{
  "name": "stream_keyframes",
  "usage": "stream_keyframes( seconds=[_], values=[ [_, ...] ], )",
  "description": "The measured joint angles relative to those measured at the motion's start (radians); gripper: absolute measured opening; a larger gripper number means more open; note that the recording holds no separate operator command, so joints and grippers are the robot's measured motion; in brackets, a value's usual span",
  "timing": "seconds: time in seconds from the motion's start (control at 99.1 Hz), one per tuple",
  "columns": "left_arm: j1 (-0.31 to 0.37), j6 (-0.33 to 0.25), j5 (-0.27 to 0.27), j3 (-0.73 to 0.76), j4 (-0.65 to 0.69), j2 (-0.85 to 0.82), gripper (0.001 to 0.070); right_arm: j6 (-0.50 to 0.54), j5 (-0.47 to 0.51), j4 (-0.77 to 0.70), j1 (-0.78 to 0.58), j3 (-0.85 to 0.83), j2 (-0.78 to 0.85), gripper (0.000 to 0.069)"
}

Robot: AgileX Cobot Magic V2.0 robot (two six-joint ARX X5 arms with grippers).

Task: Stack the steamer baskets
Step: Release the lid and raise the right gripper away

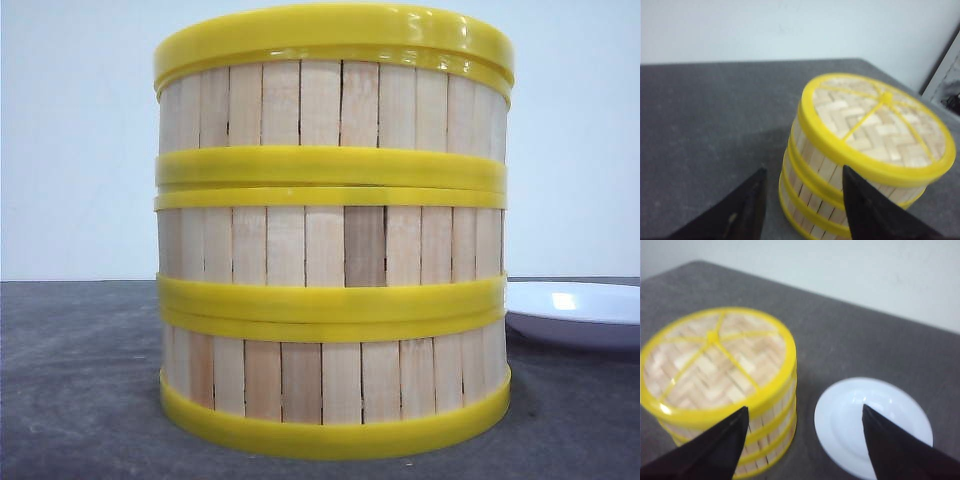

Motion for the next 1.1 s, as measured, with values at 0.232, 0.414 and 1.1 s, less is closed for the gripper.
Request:
stream_keyframes(
  seconds=[0.232, 0.414, 1.1],
  values=[
    [0.0, 0.0, 0.016, -0.013, 0.004, 0.0, 0.0271, 0.026, 0.0, 0.011, 0.0, -0.03, -0.019, 0.0426],
    [0.0, 0.0, 0.016, -0.013, 0.005, 0.0, 0.0048, 0.028, 0.001, 0.011, 0.001, -0.03, -0.019, 0.0063],
    [0.0, -0.003, 0.016, -0.013, -0.004, 0.0, 0.0029, 0.029, 0.007, 0.013, 0.001, -0.03, -0.019, 0.0009]
  ],
)
